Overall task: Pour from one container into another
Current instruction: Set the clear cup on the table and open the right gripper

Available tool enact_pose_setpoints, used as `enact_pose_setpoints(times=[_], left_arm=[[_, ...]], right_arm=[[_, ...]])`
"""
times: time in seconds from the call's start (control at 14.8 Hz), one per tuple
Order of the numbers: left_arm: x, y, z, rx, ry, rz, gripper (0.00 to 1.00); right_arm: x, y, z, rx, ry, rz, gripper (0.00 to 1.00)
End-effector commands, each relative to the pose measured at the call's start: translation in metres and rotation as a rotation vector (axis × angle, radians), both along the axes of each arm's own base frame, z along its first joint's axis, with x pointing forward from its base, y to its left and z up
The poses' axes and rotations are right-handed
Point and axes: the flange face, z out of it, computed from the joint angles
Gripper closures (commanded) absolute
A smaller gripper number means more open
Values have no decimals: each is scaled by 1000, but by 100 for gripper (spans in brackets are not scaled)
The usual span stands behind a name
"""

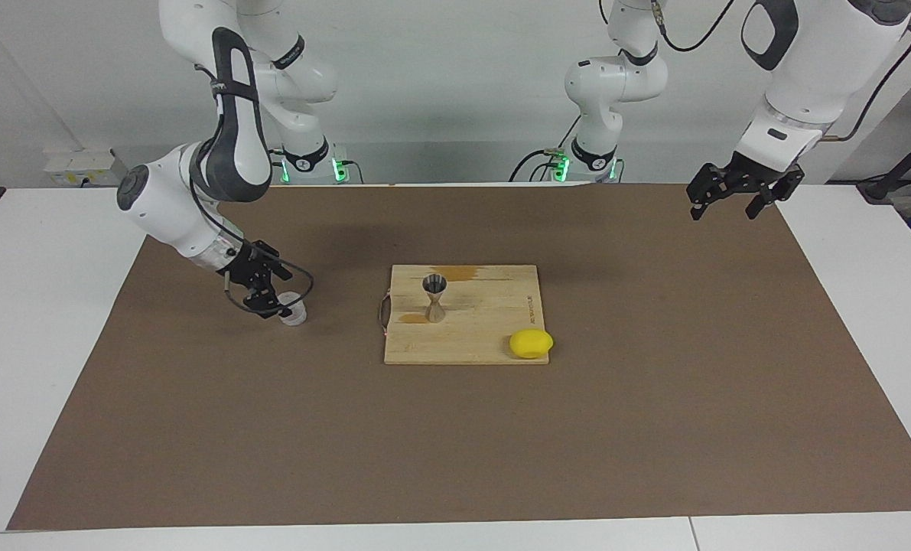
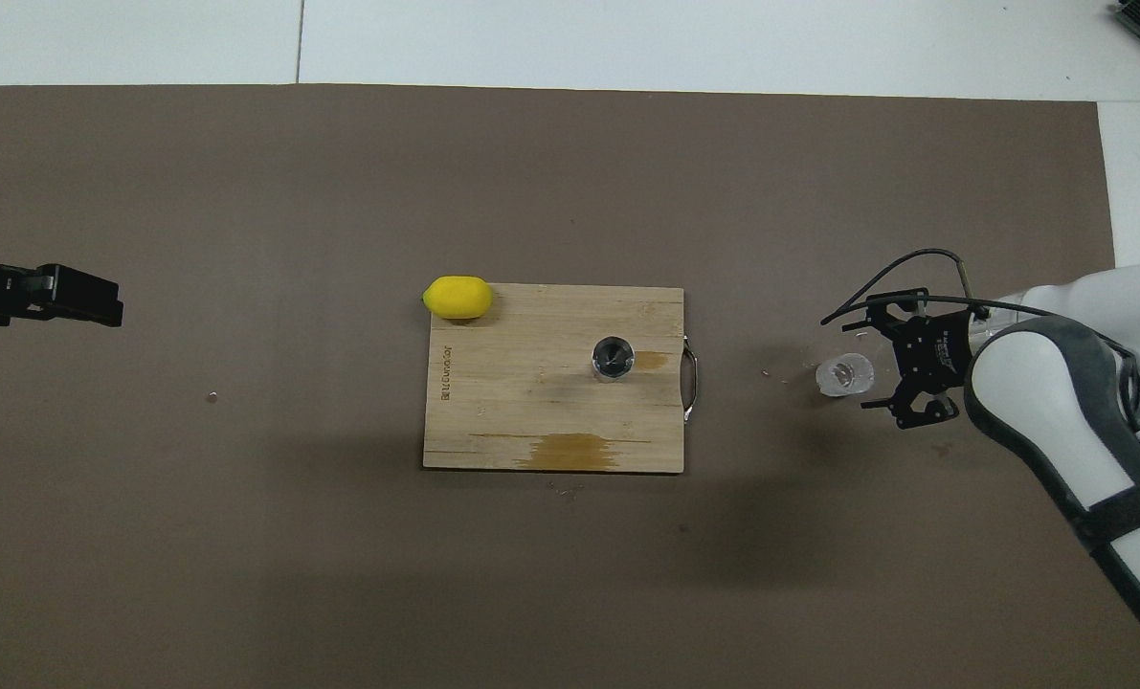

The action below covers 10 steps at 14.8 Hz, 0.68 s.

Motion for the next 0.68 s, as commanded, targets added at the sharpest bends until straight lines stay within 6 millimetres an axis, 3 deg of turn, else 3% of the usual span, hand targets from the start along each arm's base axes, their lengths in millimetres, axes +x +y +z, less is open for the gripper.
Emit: enact_pose_setpoints(times=[0.0,0.2,0.47,0.61], left_arm=[[-5,3,0,16,-15,-4,0],[-5,4,0,16,-15,-2,0],[-5,3,0,16,-15,-4,0],[-5,3,0,17,-14,-4,0]], right_arm=[[-13,8,21,-96,-69,262,1],[-14,14,45,-221,-140,649,1],[5,10,115,-354,-221,957,1],[15,14,157,-406,-245,1021,1]])
